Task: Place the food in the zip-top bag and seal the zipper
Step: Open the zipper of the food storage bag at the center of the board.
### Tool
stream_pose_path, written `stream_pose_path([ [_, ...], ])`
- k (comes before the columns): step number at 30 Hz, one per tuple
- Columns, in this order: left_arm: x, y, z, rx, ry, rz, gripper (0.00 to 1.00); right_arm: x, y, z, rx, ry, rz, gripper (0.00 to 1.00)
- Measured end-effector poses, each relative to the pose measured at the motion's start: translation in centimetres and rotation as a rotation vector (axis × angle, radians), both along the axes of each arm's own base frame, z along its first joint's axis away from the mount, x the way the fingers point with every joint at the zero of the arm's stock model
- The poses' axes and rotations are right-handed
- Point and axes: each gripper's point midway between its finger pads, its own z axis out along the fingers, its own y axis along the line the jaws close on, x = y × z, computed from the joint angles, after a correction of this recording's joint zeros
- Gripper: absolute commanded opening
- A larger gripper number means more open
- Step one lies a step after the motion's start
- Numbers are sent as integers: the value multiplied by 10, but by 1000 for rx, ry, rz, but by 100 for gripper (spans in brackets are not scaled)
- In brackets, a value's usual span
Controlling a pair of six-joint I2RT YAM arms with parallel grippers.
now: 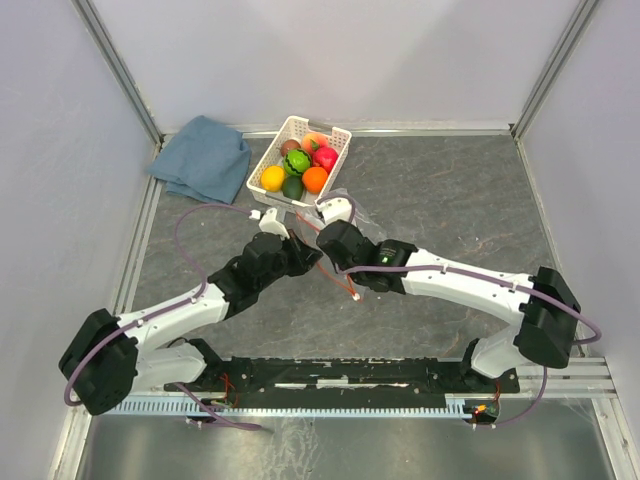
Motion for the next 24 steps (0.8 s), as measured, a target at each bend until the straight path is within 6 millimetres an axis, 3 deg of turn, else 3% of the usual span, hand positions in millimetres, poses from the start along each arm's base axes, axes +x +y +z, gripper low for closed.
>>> stream_pose_path([
  [3,0,0,2,-5,-5,0,3,-1,9,-8,20,16,20,51],
  [9,-1,0,8,-16,-16,-2,3,2,20,-25,21,33,31,52],
  [15,-4,3,20,-37,-37,-3,3,8,17,-41,-37,25,4,36],
  [20,-8,8,20,-19,-25,4,3,16,-2,-37,-114,-28,-51,23],
  [24,-8,15,16,30,-6,19,3,17,-20,-28,-182,-60,-74,19],
])
